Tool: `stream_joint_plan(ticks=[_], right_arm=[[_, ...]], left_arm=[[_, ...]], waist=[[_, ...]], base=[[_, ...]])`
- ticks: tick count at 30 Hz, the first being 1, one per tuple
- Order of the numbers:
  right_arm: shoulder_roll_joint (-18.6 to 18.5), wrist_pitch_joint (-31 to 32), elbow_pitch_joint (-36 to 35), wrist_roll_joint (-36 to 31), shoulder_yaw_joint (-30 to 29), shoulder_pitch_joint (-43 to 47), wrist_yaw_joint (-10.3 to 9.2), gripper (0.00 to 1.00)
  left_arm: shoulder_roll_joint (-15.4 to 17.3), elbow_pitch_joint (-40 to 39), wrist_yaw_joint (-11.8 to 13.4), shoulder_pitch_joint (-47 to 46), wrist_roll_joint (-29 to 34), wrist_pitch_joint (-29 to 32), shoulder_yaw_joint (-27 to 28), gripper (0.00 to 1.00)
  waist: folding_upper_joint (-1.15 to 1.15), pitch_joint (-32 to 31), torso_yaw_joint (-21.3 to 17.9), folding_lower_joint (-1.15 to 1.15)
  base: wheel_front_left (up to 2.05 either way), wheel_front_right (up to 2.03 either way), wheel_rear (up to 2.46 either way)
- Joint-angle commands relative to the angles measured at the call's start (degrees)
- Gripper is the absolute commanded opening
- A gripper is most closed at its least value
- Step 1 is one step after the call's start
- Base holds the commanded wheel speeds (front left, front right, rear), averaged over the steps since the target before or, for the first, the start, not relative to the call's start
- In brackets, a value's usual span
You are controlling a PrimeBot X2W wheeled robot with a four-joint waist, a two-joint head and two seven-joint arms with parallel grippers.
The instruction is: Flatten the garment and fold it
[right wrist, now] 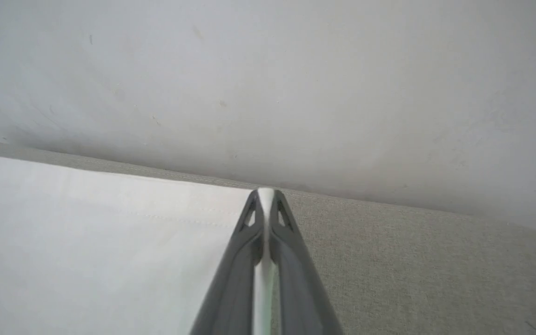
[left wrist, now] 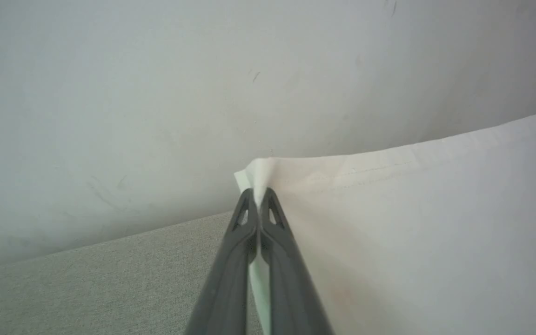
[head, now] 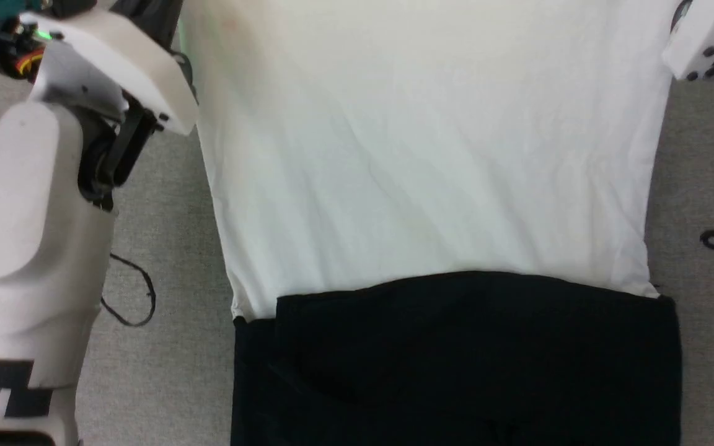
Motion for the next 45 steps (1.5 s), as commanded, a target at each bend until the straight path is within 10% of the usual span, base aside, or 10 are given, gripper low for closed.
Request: stream_joint_plan(ticks=[1,27,45], right_arm=[[-0.3,-1.0,-0.8,1.0,0.2,1.8,-0.04,0.00],[6.4,-1.7,-33.0,17.9,-6.8,55.4,-0.04,0.00],[8.7,0.8,-37.6,22.6,-9.1,78.0,-0.04,0.00]], left_arm=[[0.7,-0.7,0.3,1.9,0.3,-1.2,0.3,0.00],[4.7,-36.8,6.3,57.2,-7.9,-9.3,0.5,0.00],[3.5,-35.1,7.3,77.7,-18.2,-5.5,-3.8,0.00]], waist=[[0.00,-4.2,-1.1,0.00],[0.00,-25.5,1.5,0.00],[0.00,-28.2,0.5,0.00]], base=[[0.00,0.00,0.00],[0.00,0.00,0.00],[0.00,0.00,0.00]])
